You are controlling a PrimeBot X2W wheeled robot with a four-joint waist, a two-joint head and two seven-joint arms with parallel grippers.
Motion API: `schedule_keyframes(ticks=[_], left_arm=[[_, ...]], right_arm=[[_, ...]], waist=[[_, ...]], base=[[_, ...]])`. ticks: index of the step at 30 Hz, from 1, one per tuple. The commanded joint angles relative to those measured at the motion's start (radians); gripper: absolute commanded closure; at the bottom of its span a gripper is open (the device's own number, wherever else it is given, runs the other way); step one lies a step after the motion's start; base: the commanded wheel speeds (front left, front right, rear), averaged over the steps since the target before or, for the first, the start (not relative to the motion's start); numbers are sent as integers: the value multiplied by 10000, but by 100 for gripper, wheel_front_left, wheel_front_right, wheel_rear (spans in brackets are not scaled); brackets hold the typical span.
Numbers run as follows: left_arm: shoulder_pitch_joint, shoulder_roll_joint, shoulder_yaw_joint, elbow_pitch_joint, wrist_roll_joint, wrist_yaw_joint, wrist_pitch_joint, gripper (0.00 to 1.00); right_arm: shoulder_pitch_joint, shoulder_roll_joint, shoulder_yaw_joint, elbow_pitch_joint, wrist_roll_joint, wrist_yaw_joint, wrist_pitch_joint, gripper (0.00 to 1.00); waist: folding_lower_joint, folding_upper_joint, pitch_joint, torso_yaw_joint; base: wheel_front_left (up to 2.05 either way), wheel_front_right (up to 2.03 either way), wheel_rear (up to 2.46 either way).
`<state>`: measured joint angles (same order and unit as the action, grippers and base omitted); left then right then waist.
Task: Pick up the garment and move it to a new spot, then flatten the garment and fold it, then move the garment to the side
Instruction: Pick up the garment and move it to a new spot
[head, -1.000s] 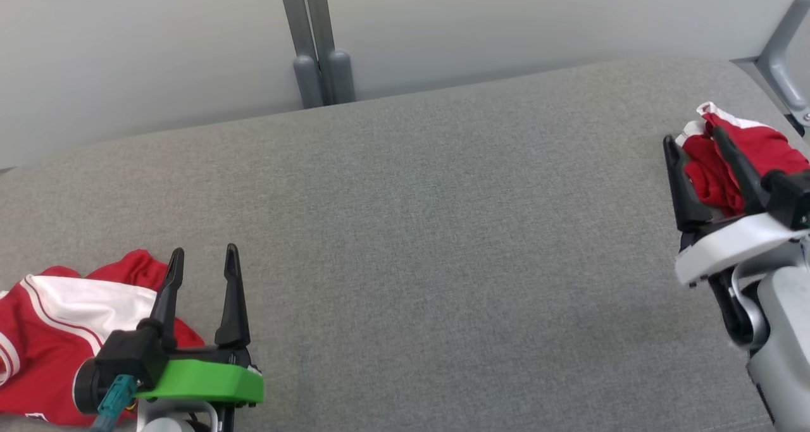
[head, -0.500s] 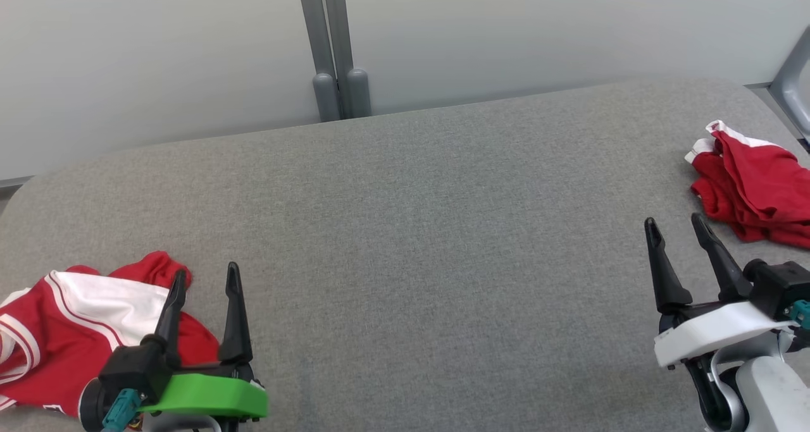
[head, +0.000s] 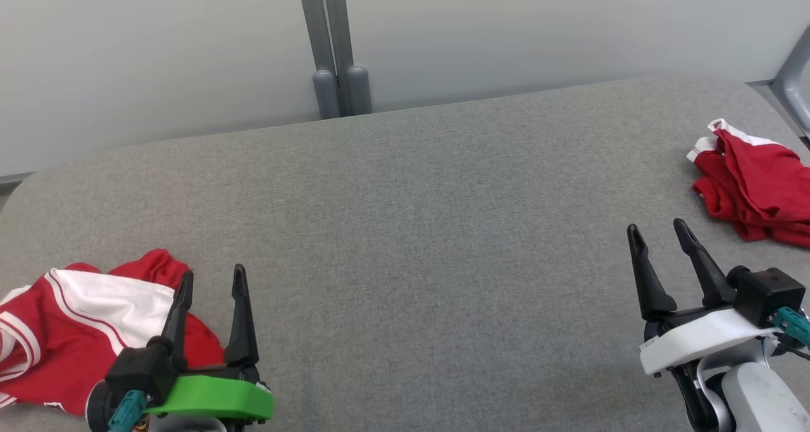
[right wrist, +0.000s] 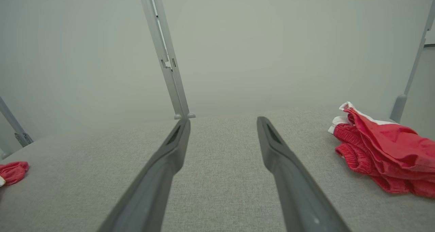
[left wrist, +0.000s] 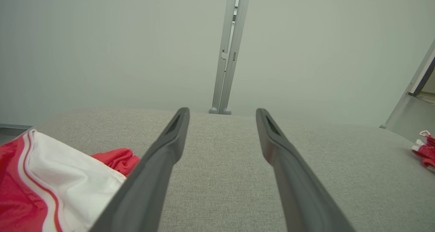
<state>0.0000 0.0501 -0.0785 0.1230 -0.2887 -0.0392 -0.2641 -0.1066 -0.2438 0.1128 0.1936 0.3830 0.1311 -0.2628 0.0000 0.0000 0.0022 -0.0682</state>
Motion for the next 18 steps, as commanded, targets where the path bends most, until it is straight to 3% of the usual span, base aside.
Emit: schedule_keyframes(ticks=[1, 6, 18], left_arm=[[19, 11, 5, 29, 39, 40, -2, 0], [-146, 15, 99, 161, 147, 23, -2, 0], [-273, 17, 650, 248, 331, -18, -2, 0]], right_arm=[[85, 25, 24, -51, -67, -6, -26, 0], [233, 111, 30, -182, 6, -6, -26, 0], [25, 389, 280, -302, 137, -6, -26, 0]], waist=[[0, 0, 10, 96], [0, 0, 51, 729], [0, 0, 236, 3081]], base=[[0, 0, 0], [0, 0, 0], [0, 0, 0]])
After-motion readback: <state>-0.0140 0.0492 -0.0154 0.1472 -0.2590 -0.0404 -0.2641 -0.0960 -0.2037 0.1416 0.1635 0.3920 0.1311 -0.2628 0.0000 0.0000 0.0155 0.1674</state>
